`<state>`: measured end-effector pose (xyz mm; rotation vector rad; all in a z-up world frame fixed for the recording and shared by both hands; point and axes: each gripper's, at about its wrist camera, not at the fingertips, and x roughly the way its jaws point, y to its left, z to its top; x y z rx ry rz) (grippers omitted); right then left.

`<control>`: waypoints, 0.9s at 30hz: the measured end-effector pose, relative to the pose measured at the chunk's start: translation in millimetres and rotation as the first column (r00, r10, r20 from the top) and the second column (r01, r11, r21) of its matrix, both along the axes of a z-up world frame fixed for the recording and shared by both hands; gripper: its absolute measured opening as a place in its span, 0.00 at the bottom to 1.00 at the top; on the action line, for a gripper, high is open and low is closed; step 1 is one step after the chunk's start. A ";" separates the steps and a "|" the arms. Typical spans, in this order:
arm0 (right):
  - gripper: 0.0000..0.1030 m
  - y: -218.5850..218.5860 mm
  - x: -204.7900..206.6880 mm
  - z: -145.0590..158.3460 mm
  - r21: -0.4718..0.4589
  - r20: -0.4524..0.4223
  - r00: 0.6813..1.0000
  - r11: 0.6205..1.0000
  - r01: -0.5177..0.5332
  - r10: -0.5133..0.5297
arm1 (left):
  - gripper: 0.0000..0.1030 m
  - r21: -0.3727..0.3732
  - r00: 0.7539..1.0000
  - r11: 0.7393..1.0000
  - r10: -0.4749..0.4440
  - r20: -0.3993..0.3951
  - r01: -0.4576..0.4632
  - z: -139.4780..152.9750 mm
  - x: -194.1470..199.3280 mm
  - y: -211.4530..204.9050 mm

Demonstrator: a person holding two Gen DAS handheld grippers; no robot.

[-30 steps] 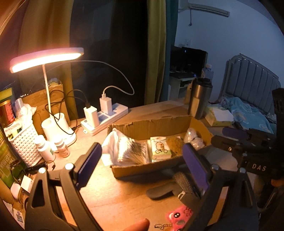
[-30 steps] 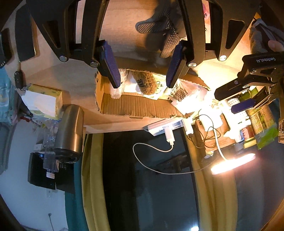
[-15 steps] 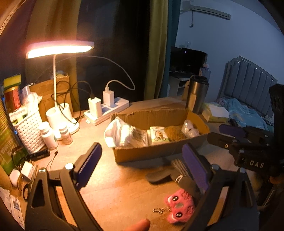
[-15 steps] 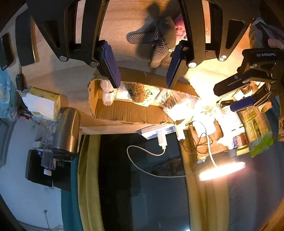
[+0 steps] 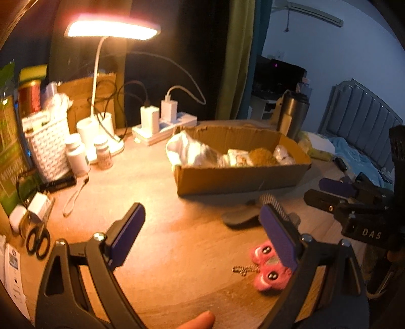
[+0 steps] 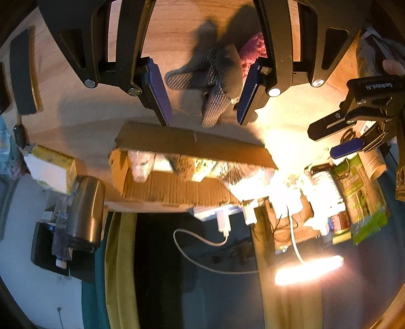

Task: Organize soft objects
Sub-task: 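Grasp the grey dotted glove with the right gripper while the left grasps the pink plush keychain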

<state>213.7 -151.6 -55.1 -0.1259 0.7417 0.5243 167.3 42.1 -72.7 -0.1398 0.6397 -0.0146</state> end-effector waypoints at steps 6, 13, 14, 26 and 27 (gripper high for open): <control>0.55 5.1 -0.5 -16.9 -0.013 -0.038 0.999 1.000 -0.013 0.012 | 0.91 -0.013 0.999 1.000 0.014 -0.038 -0.014 -18.1 -1.8 5.6; 0.55 14.0 3.4 -31.7 -0.018 -0.077 0.997 0.999 -0.033 0.031 | 0.91 -0.017 0.998 1.000 0.016 -0.064 -0.017 -28.5 0.9 7.2; 0.55 15.6 4.2 -34.4 -0.020 -0.084 0.996 0.999 -0.038 0.037 | 0.91 -0.018 0.998 1.000 0.017 -0.068 -0.018 -29.7 1.7 7.4; 0.34 17.5 13.7 -61.5 -0.022 -0.152 0.985 0.996 -0.081 0.077 | 0.91 -0.002 0.994 1.000 0.006 -0.107 -0.007 -39.2 9.4 -3.4; 0.33 15.1 13.9 -61.5 -0.014 -0.153 0.985 0.997 -0.081 0.078 | 0.91 0.001 0.994 1.000 0.000 -0.108 0.000 -39.1 10.0 -6.7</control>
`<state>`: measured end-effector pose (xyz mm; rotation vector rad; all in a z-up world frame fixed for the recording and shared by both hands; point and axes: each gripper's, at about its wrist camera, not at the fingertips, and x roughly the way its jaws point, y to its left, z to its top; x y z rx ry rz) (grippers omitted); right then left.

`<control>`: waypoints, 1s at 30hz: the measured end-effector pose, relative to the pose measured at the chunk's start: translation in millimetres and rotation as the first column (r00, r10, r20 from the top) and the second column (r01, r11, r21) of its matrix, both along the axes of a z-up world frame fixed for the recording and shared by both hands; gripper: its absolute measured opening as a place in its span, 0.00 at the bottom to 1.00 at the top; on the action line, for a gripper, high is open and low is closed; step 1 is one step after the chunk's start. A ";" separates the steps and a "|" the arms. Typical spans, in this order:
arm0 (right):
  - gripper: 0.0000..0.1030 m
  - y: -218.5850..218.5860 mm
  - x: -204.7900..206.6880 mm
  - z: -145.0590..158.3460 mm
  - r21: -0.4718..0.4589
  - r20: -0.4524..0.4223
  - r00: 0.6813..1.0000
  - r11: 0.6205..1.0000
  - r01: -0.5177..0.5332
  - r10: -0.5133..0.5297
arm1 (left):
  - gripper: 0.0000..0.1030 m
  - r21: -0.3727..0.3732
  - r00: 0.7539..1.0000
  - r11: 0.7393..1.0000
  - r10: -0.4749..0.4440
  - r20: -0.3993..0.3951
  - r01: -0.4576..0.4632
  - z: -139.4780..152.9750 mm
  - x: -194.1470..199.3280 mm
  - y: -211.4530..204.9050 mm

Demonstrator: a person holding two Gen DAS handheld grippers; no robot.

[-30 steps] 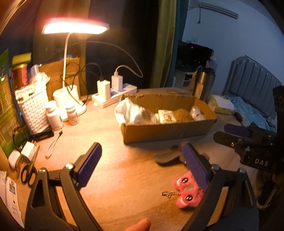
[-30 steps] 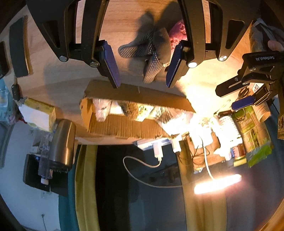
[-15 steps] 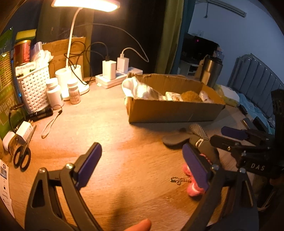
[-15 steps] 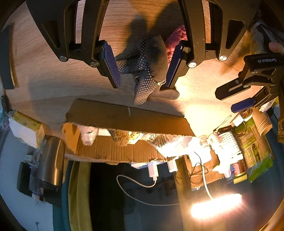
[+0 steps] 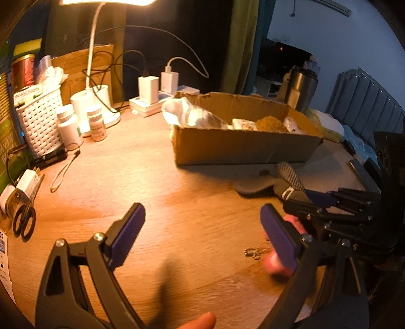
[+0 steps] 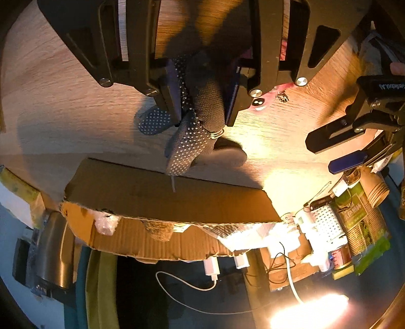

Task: Organize soft objects
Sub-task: 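Grasp the grey dotted glove with the right gripper while the left grasps the pink plush keychain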

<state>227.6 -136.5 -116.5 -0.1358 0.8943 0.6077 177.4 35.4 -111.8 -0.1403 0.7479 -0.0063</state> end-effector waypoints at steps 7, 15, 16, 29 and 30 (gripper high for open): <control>0.33 -28.3 2.8 9.3 0.055 0.032 0.998 0.998 0.043 -0.045 | 0.91 0.007 0.998 0.998 -0.065 -0.007 0.065 2.0 6.0 -27.2; 0.33 -61.2 5.4 7.4 0.080 0.035 0.995 0.992 0.094 -0.097 | 0.91 0.062 0.988 0.986 -0.149 -0.051 0.152 -3.6 11.6 -68.6; 0.33 -65.3 5.5 6.7 0.083 0.035 0.994 0.992 0.098 -0.102 | 0.91 0.069 0.986 0.985 -0.153 -0.062 0.157 -5.8 12.7 -72.7; 0.33 -78.9 2.1 6.6 0.107 0.041 0.993 0.989 0.104 -0.109 | 0.56 0.107 0.966 0.972 -0.186 -0.177 0.207 -28.0 18.3 -92.0; 0.33 -79.4 1.4 6.8 0.107 0.042 0.993 0.989 0.103 -0.108 | 0.50 0.104 0.966 0.972 -0.189 -0.179 0.209 -28.8 17.8 -90.7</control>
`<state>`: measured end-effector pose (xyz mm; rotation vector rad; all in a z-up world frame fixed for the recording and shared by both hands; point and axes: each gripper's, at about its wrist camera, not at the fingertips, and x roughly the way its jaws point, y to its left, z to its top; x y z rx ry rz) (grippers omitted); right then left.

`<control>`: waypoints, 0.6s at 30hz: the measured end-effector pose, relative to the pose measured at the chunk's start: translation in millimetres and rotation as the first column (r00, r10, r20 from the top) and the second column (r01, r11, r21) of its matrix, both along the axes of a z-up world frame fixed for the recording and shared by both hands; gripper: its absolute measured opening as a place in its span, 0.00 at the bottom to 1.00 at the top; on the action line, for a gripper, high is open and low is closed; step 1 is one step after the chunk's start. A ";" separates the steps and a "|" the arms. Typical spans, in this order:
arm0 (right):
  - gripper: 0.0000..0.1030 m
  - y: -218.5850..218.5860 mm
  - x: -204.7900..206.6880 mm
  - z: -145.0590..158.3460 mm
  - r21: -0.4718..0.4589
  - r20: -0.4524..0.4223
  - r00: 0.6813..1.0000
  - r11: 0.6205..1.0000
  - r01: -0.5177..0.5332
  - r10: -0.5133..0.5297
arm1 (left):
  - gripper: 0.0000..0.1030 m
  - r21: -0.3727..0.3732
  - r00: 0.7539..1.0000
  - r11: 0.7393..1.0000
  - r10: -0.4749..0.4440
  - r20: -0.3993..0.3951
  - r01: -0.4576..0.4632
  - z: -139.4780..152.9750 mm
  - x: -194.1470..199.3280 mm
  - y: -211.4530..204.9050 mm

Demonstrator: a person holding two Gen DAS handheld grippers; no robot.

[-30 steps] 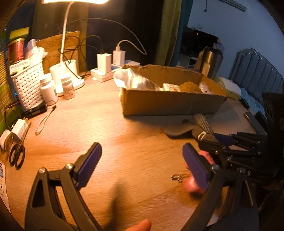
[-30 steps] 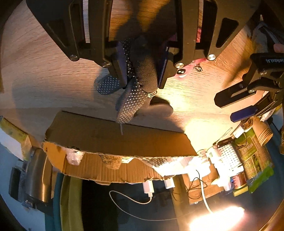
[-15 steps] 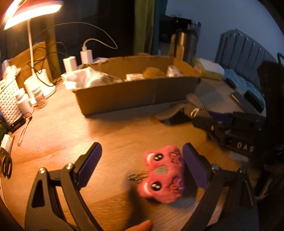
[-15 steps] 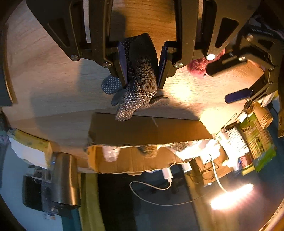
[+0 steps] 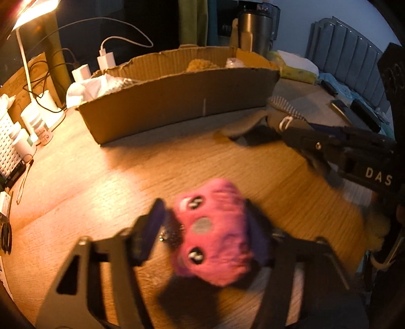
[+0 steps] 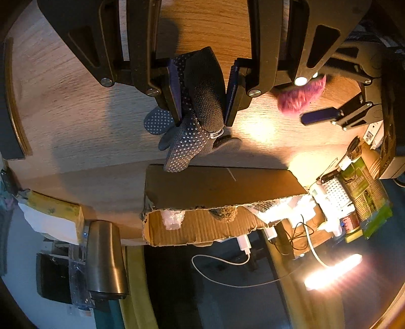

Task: Organize soft objects
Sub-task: 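Grasp the grey dotted glove with the right gripper while the left grasps the pink plush keychain, then carry the glove and pink plush into the cardboard box and open both grippers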

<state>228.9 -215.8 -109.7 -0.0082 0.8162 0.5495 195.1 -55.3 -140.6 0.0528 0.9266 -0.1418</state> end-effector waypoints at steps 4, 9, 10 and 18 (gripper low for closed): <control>0.33 -0.1 -1.5 1.1 -0.003 0.003 1.000 1.000 -0.001 0.001 | 0.45 -0.006 1.000 1.000 -0.022 0.011 0.022 1.0 -3.5 -1.3; 0.33 2.5 -4.0 4.6 -0.007 0.010 1.000 1.000 -0.006 0.006 | 0.43 -0.033 0.999 0.999 -0.026 0.034 0.027 6.6 -6.9 1.7; 0.33 3.5 -4.9 6.0 -0.007 0.014 1.000 1.000 -0.010 0.010 | 0.43 -0.036 0.999 0.999 -0.026 0.038 0.027 7.6 -6.9 2.2; 0.33 13.4 -10.9 15.6 -0.015 0.035 0.999 0.999 -0.038 0.038 | 0.43 -0.086 0.996 0.996 -0.007 0.091 0.015 21.3 -14.3 12.2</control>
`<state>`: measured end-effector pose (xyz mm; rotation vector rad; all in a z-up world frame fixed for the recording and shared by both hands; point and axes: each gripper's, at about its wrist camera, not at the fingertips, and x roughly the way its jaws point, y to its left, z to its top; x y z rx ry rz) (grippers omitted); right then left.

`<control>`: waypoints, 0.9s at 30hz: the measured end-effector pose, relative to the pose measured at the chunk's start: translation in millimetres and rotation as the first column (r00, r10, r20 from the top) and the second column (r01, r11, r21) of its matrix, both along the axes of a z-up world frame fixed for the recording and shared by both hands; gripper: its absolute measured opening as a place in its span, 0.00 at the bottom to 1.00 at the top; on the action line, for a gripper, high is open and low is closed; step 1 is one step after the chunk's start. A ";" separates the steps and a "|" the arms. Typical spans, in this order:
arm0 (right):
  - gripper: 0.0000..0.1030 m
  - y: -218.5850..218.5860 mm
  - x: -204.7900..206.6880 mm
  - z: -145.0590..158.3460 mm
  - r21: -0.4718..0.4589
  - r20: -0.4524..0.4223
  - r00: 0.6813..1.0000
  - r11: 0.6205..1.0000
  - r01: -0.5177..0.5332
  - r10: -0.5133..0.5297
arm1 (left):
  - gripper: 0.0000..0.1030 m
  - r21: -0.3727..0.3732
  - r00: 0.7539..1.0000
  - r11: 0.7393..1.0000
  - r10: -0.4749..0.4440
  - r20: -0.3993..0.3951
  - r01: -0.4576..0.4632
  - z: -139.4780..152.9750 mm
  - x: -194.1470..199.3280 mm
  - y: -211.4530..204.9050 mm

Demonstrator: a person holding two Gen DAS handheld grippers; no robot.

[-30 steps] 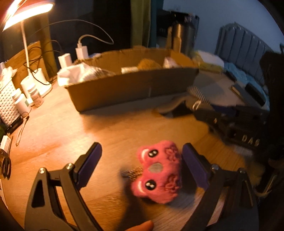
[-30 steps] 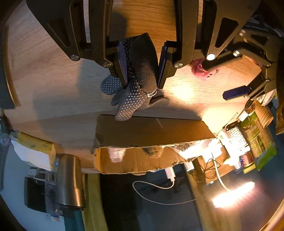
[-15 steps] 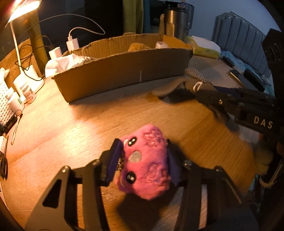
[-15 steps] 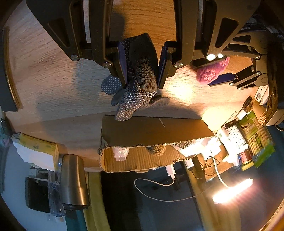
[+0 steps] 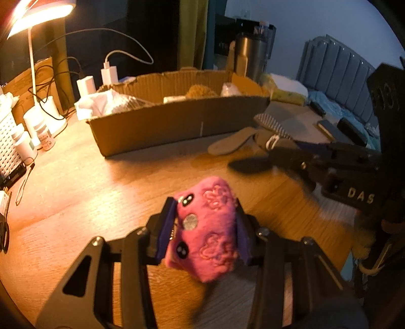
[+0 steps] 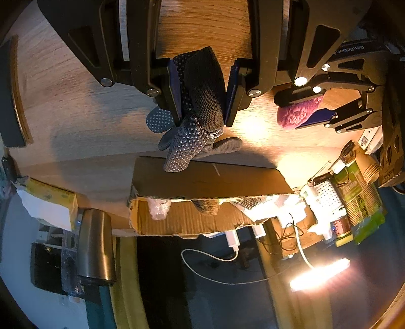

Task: Organize soft objects
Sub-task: 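Carry the glove and pink plush into the cardboard box and open both grippers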

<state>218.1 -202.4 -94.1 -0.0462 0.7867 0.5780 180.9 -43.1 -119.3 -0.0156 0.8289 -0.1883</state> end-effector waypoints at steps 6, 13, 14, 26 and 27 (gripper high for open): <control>0.33 5.2 -1.0 9.1 -0.003 0.016 1.000 1.000 -0.011 0.011 | 0.43 -0.018 0.999 1.000 0.011 0.039 -0.010 11.8 -2.9 6.3; 0.33 7.9 -1.7 18.7 -0.005 0.037 0.999 1.000 -0.015 0.015 | 0.43 -0.029 0.996 0.999 0.036 0.082 -0.034 27.9 -0.4 17.7; 0.33 8.1 -1.6 19.8 -0.006 0.038 0.999 1.000 -0.015 0.015 | 0.43 -0.033 0.995 0.999 0.040 0.088 -0.037 30.5 0.1 19.7; 0.33 11.3 6.9 45.8 0.002 0.098 0.995 1.000 -0.020 0.019 | 0.43 -0.064 0.982 0.997 0.055 0.179 -0.044 63.6 12.9 27.3; 0.33 11.1 7.9 47.5 0.003 0.102 0.995 1.000 -0.021 0.020 | 0.43 -0.064 0.981 0.997 0.056 0.184 -0.044 65.9 14.1 27.6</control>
